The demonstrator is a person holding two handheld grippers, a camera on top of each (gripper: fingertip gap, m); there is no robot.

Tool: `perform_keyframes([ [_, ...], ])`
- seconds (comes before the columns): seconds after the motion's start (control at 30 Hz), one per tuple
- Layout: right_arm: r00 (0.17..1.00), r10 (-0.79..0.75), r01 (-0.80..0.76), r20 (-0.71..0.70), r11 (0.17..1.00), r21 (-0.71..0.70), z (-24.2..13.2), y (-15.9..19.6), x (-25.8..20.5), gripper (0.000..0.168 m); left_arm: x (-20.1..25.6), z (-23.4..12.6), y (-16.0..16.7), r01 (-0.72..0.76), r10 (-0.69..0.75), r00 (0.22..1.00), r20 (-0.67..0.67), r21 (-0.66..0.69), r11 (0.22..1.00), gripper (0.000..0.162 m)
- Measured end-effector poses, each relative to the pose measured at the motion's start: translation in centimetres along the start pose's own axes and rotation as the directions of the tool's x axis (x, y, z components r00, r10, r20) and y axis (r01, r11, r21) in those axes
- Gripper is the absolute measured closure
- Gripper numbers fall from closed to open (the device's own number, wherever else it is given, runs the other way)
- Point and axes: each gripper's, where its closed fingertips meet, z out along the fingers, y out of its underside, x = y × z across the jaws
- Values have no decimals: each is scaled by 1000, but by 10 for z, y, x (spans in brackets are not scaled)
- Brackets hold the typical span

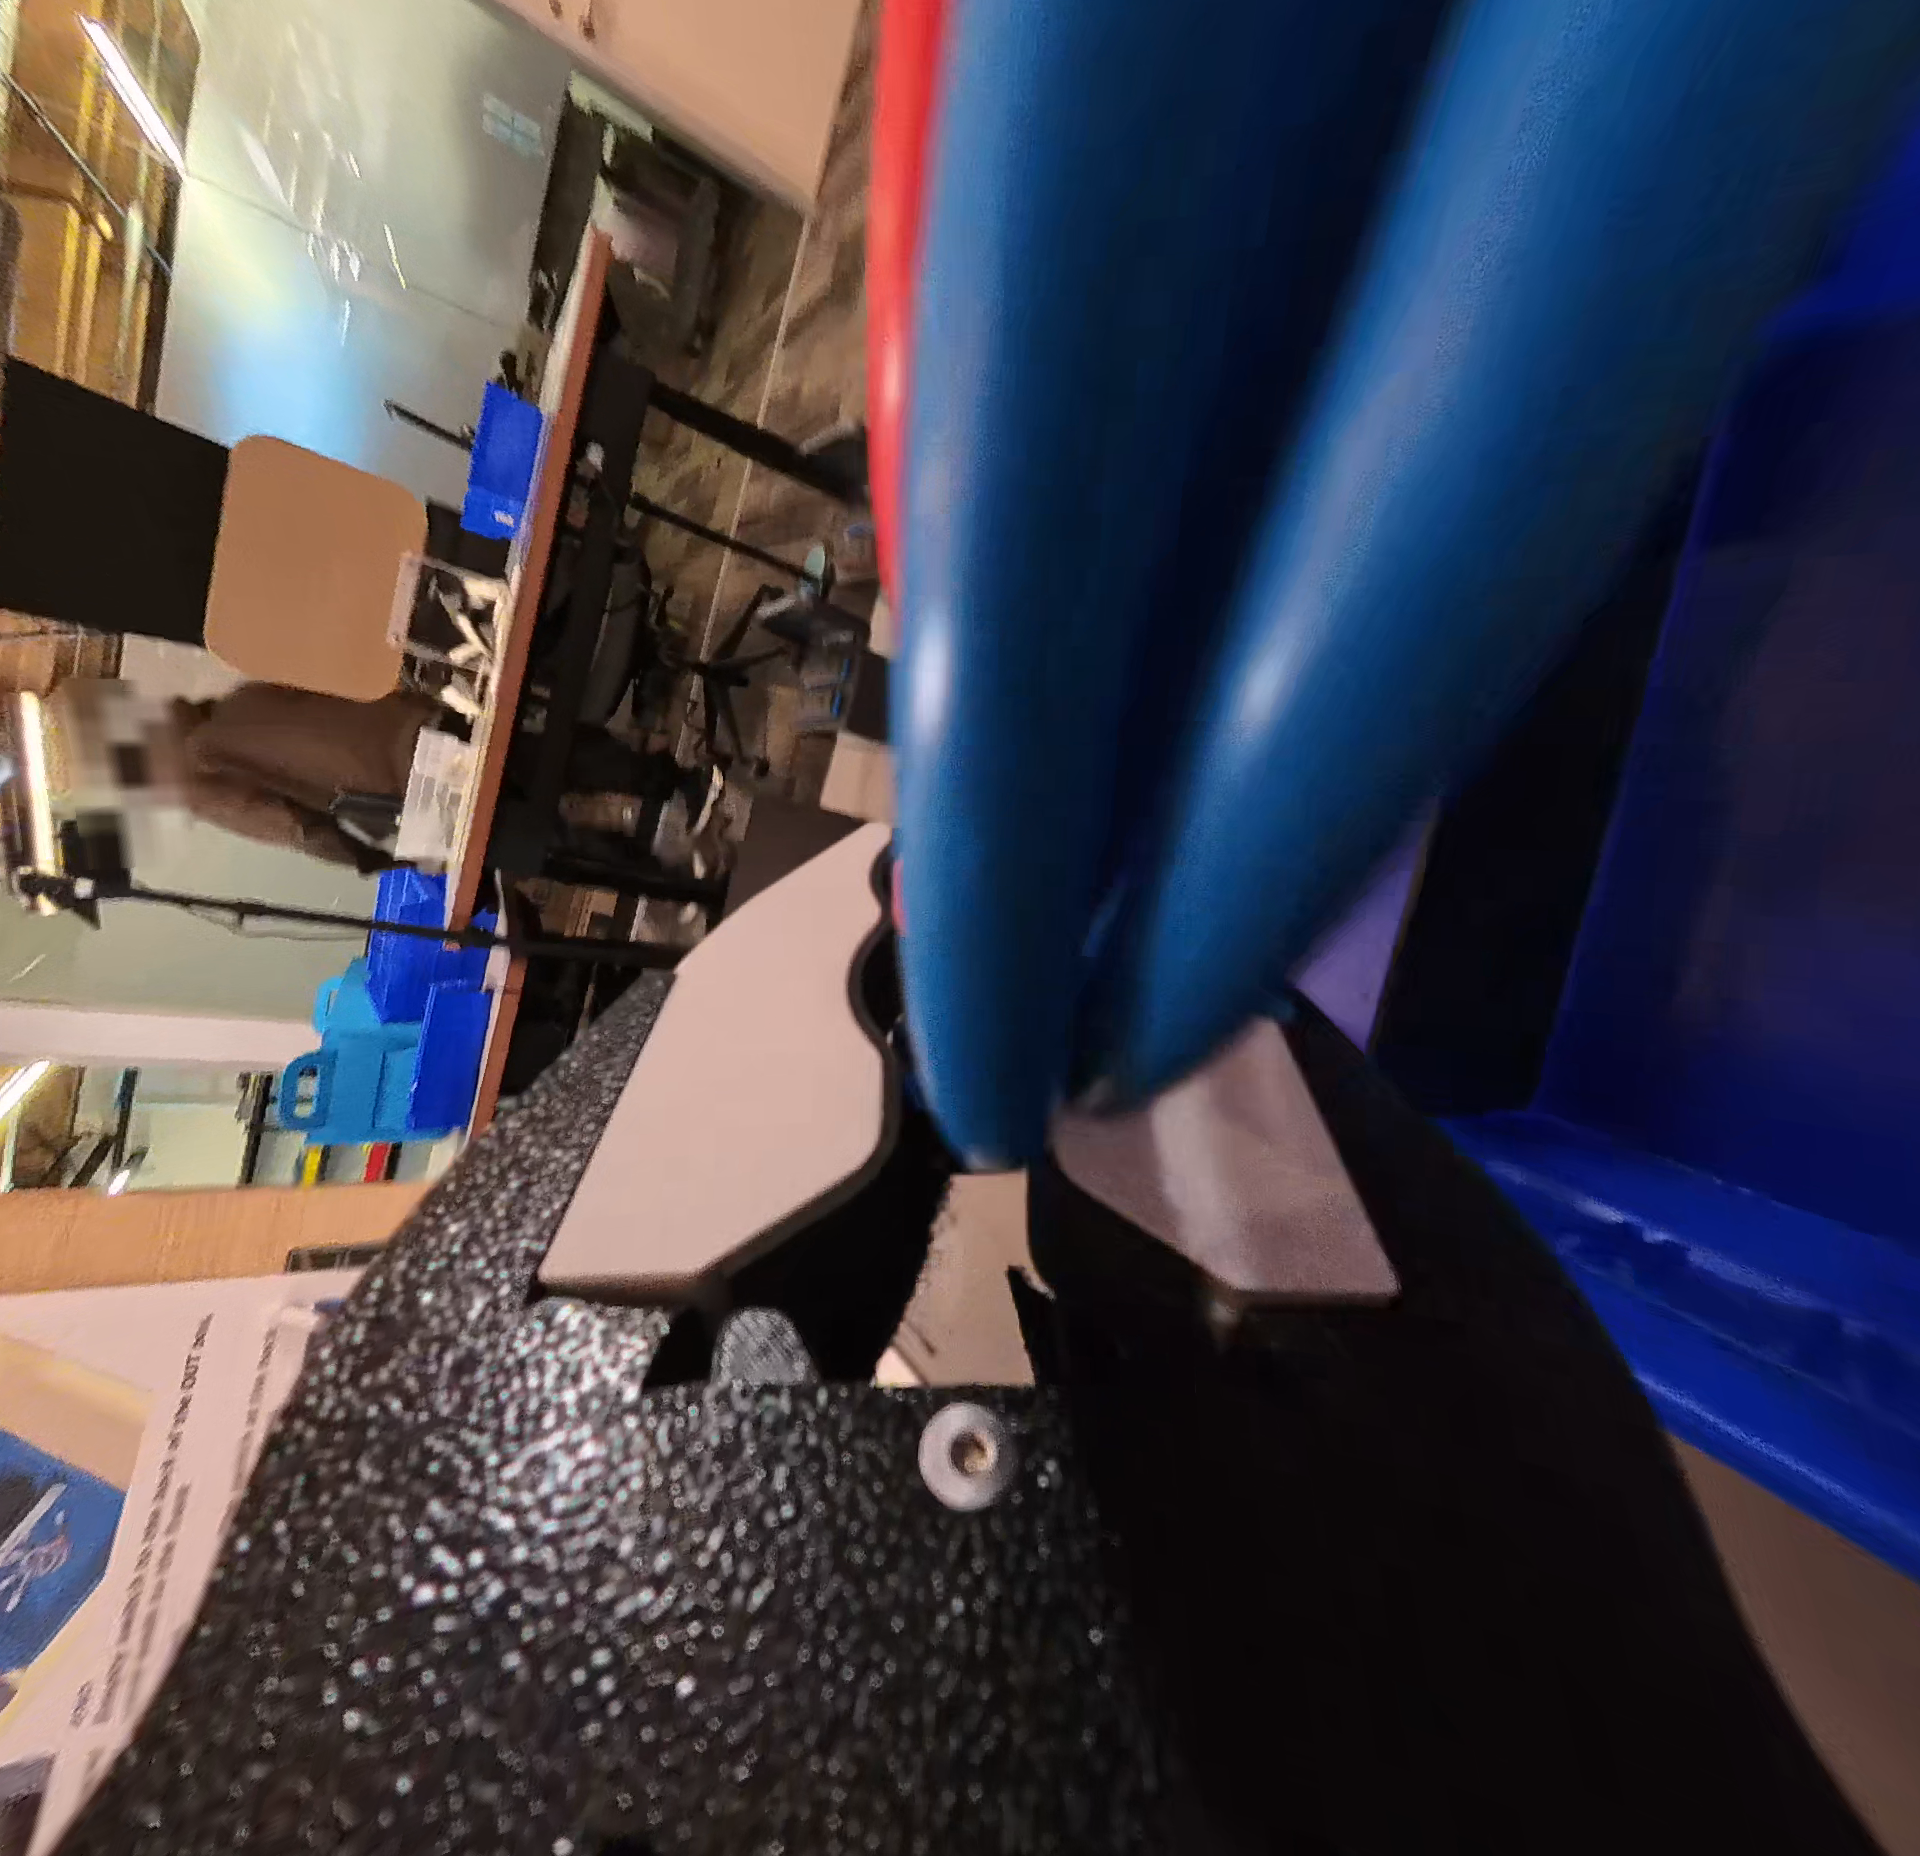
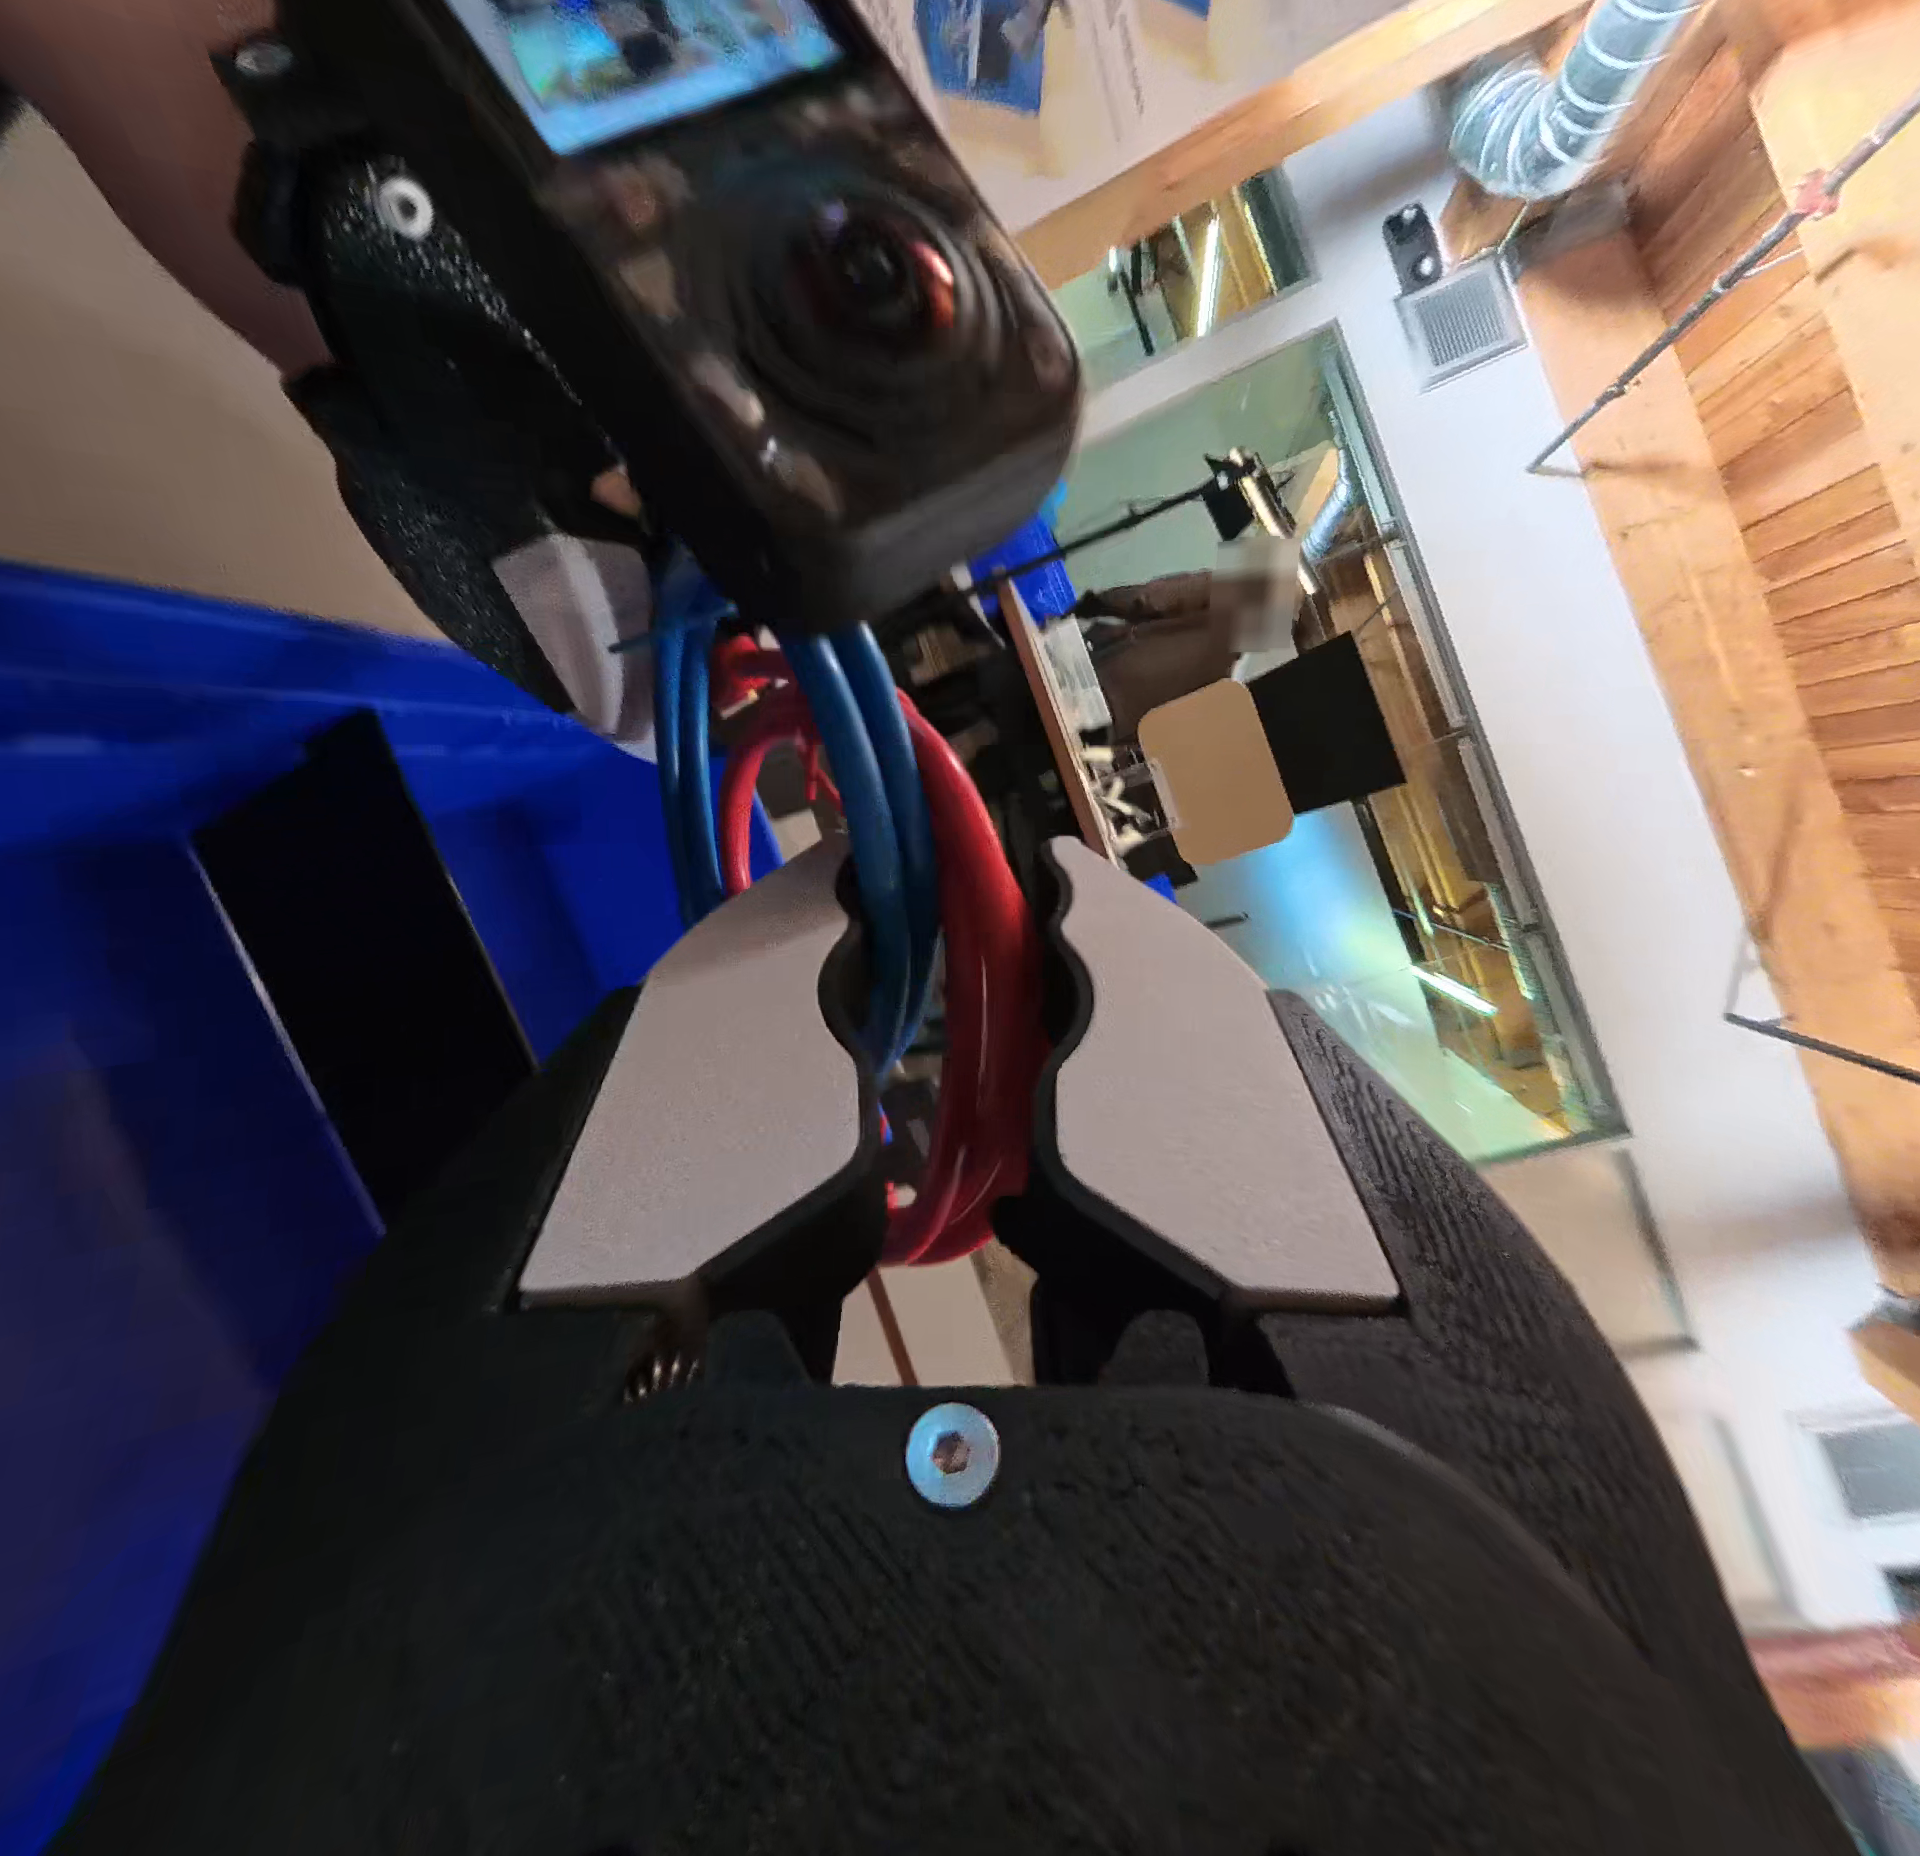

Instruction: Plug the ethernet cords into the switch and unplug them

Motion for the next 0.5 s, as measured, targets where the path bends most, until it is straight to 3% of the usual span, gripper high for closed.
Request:
perform_keyframes([
  [0.33,961,273,-260,-43,946,193,-23,2,42,146,-28,-38,-34,106,-117,993,12,336,936,122],
  [0.5,908,418,-397,-6,866,305,-37,1,58,147,-37,-65,-50,240,-200,971,-133,556,796,114],
])
